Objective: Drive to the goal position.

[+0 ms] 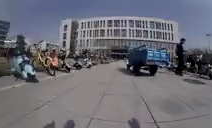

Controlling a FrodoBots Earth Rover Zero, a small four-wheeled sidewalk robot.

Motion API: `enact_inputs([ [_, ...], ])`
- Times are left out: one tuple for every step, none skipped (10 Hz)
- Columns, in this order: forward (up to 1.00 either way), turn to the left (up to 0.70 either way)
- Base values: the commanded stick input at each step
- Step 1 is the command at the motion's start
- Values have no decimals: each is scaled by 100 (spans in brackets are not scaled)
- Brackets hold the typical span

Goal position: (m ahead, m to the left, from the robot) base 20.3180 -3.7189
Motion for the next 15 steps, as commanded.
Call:
enact_inputs([
  [100,0],
  [100,0],
  [100,0],
  [100,0],
  [100,0],
  [100,0],
  [100,0],
  [100,0],
  [100,0],
  [100,0],
  [100,0],
  [100,0],
  [100,0],
  [100,0],
  [100,0],
])
